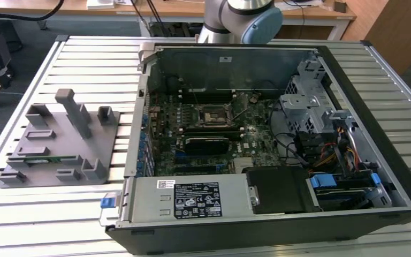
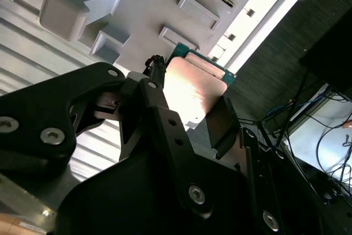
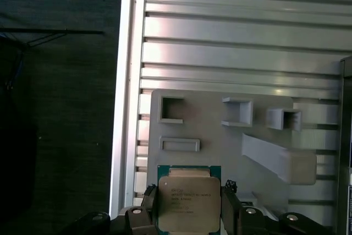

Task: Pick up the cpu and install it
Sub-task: 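Pick up the cpu and move it towards the insertion slot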

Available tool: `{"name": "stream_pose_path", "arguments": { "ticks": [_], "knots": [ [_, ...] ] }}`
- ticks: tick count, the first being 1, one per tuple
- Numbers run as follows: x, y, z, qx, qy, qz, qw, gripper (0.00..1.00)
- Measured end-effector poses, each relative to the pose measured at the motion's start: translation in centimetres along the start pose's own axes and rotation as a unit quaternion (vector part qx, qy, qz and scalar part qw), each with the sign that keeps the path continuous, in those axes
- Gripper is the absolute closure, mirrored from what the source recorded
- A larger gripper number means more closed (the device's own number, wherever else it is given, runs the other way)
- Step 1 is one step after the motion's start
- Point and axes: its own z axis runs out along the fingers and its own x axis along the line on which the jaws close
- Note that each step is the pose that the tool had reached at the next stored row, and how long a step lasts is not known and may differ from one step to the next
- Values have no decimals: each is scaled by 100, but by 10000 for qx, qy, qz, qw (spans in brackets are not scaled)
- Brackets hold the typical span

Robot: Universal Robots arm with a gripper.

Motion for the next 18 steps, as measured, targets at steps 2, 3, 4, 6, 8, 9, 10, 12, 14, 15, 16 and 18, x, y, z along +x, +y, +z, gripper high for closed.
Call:
{"name": "stream_pose_path", "arguments": {
  "ticks": [2,3,4,6,8,9,10,12,14,15,16,18],
  "knots": [
    [0,1,-17,0,-1,0,10000,46],
    [0,2,-25,0,-2,0,10000,46],
    [-1,3,-34,0,-3,0,10000,46],
    [-1,4,-51,0,-4,0,10000,46],
    [-1,6,-67,0,-5,0,10000,46],
    [-1,7,-76,1,-6,0,10000,46],
    [-2,7,-84,1,-7,0,10000,46],
    [-2,8,-102,0,-9,0,10000,46],
    [-2,9,-119,0,-11,0,10000,46],
    [-2,10,-129,1,-12,0,10000,46],
    [-3,11,-139,1,-13,0,10000,46],
    [-3,12,-158,1,-15,0,10000,46]
  ]
}}
